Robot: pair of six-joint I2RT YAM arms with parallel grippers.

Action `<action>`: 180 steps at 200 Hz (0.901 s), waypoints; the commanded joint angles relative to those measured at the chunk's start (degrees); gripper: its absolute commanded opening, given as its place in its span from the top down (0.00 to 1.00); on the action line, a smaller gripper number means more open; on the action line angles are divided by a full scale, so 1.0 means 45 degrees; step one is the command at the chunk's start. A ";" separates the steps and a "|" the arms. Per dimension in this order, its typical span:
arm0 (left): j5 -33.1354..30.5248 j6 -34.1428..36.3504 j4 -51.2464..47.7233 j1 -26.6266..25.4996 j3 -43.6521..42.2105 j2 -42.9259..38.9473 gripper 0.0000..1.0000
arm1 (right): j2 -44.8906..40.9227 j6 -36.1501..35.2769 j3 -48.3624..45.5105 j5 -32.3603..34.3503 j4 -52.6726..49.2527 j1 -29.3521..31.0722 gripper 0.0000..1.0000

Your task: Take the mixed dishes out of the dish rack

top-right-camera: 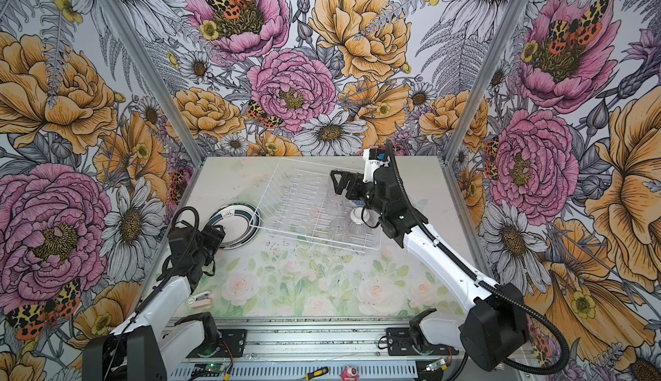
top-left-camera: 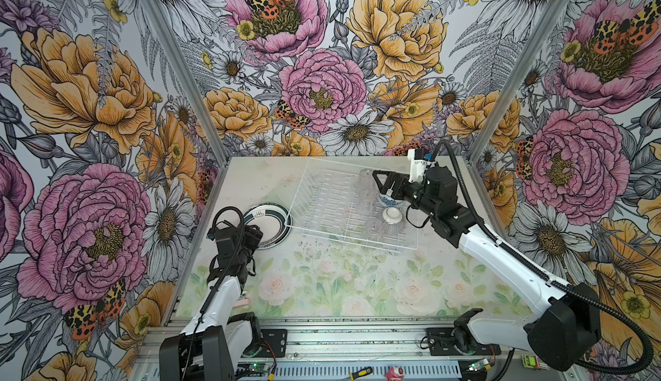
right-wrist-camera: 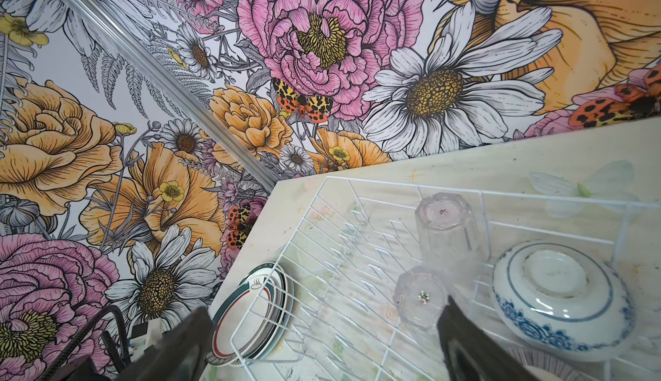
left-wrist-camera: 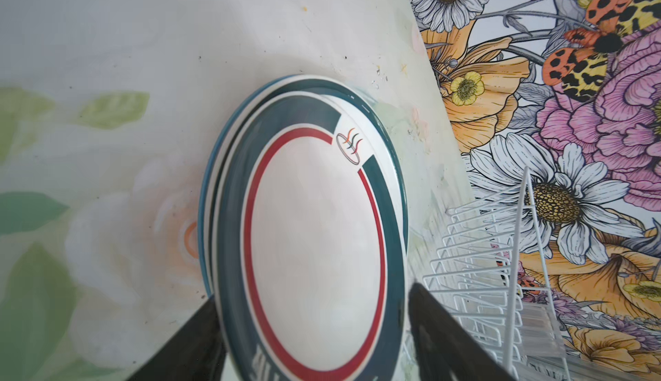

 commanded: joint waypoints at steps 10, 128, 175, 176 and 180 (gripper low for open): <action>-0.0038 0.0236 -0.0489 -0.0170 0.0182 -0.0345 0.01 | 0.0147 0.0196 0.0044 -0.0039 -0.0237 -0.0117 0.01; 0.0998 0.0648 -0.0807 -0.0439 0.1291 -0.0543 0.01 | 0.3131 -0.2380 0.1857 0.0710 -0.3745 0.0264 0.06; 0.1474 0.0627 -0.0578 -0.0696 0.1919 -0.0114 0.01 | 0.4401 -0.3109 0.2740 0.1825 -0.5257 0.0909 0.09; 0.1501 0.0632 -0.0586 -0.0699 0.1909 -0.0103 0.01 | 0.4408 -0.3111 0.2745 0.1841 -0.5258 0.0918 0.09; 0.1520 0.0624 -0.0593 -0.0719 0.1900 -0.0094 0.01 | 0.4427 -0.3111 0.2730 0.1925 -0.5276 0.0923 0.09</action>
